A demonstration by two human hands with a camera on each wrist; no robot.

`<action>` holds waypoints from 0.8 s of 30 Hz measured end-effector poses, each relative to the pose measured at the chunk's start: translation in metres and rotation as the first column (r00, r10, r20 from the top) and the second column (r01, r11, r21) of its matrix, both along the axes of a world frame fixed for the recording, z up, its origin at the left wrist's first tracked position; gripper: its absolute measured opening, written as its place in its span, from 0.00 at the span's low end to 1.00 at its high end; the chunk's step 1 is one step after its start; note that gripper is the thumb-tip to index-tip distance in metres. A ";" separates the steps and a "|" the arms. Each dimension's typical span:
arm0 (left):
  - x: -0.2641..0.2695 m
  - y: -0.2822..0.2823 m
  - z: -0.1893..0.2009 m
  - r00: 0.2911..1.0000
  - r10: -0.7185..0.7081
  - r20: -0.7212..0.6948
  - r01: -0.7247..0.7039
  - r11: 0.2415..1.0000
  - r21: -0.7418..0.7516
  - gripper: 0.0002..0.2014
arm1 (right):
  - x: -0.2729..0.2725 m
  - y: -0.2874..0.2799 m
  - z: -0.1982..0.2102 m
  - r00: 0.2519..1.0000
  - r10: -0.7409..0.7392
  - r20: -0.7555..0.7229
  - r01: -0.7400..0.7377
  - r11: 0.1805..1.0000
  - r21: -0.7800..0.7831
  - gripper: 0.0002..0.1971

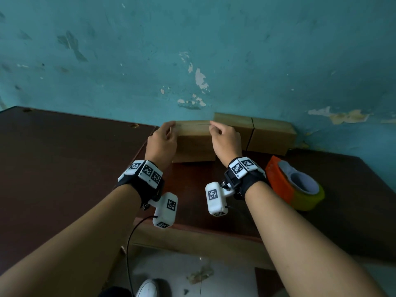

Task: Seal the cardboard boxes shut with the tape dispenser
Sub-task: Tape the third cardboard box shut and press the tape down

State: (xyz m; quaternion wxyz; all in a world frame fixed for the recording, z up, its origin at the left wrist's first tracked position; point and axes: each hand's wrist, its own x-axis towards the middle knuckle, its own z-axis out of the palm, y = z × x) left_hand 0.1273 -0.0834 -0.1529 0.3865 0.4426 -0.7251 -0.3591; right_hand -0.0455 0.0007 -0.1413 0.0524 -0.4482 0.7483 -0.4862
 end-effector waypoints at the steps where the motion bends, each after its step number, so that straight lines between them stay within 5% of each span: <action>1: -0.002 0.009 0.001 1.000 -0.011 0.007 0.012 1.000 -0.009 0.19 | -0.001 0.011 0.002 1.000 -0.014 -0.008 0.014 1.000 -0.006 0.19; 13: -0.023 0.107 0.008 0.990 -0.136 0.021 0.137 0.991 -0.006 0.18 | -0.013 0.137 0.015 0.984 -0.152 -0.097 0.155 0.988 0.022 0.14; 24: -0.029 0.143 0.006 0.993 -0.118 -0.003 0.118 0.990 -0.076 0.12 | -0.019 0.192 0.003 0.978 -0.187 -0.094 0.196 0.976 0.094 0.14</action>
